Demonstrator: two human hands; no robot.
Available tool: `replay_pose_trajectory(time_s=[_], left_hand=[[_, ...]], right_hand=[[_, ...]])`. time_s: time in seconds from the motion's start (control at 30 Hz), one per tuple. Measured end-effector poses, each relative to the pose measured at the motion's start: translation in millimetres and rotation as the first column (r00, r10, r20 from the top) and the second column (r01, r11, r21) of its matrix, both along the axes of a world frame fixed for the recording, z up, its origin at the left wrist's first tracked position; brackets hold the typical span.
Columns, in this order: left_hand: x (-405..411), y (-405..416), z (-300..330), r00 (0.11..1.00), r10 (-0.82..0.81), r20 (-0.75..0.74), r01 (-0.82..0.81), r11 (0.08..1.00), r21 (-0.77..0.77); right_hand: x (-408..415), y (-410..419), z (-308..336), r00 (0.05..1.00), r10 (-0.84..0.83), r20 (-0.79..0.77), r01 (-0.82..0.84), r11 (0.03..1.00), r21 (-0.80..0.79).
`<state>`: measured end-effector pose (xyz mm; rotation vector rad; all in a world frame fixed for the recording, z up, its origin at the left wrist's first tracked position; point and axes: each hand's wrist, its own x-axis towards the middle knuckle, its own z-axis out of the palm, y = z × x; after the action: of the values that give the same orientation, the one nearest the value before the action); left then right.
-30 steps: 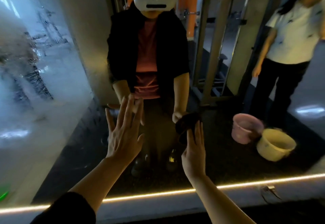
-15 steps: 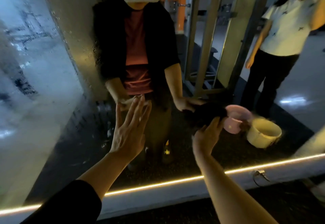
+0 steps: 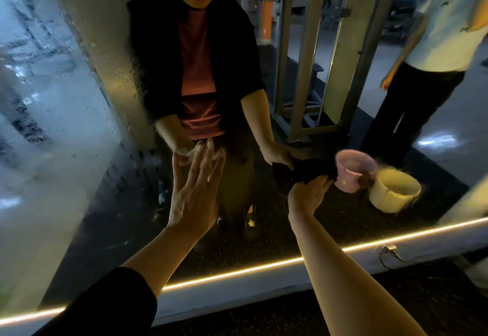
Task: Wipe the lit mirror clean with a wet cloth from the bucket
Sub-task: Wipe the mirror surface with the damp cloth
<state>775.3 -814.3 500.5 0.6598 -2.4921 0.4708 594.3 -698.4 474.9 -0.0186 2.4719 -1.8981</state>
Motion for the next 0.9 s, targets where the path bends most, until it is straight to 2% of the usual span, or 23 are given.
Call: replay_pose_trajectory(time_s=[0.1,0.23,0.33,0.43,0.53,0.63,0.67,0.8,0.9], left_hand=[[0,1,2,1.0,0.0,0.012,0.0,1.0,0.005],[7,0,6,0.998,-0.051,-0.039,0.052,0.999,0.01],[20,-4,9,0.995,-0.048,-0.089,0.048,0.999,0.003],[33,-8,9,0.991,-0.007,-0.136,0.01,1.0,0.024],[42,-10,6,0.992,0.032,-0.124,-0.025,0.998,0.055],[50,-12,6,0.991,0.05,-0.125,-0.043,0.997,0.063],[53,-13,7,0.989,0.055,-0.14,-0.046,0.997,0.07],[71,-24,14,0.971,0.099,-0.219,-0.077,0.991,0.106],[84,-34,15,0.951,0.146,-0.272,-0.11,0.983,0.146]], right_hand=[[22,-16,0,0.998,0.038,0.051,-0.04,0.999,0.028],[57,-19,-1,0.986,0.166,-0.018,-0.166,0.981,-0.096],[35,-8,28,0.988,0.038,-0.147,-0.056,0.991,-0.118],[20,-11,46,0.99,-0.01,-0.141,-0.005,0.995,-0.103],[53,-25,28,0.99,0.075,-0.118,-0.077,0.997,-0.012],[81,-28,5,0.971,0.209,-0.115,-0.212,0.977,-0.017],[81,-26,7,0.967,0.211,-0.144,-0.218,0.975,-0.037],[57,-30,40,0.896,0.058,-0.441,-0.103,0.992,-0.079],[75,-48,45,0.851,0.091,-0.517,-0.11,0.994,-0.006]])
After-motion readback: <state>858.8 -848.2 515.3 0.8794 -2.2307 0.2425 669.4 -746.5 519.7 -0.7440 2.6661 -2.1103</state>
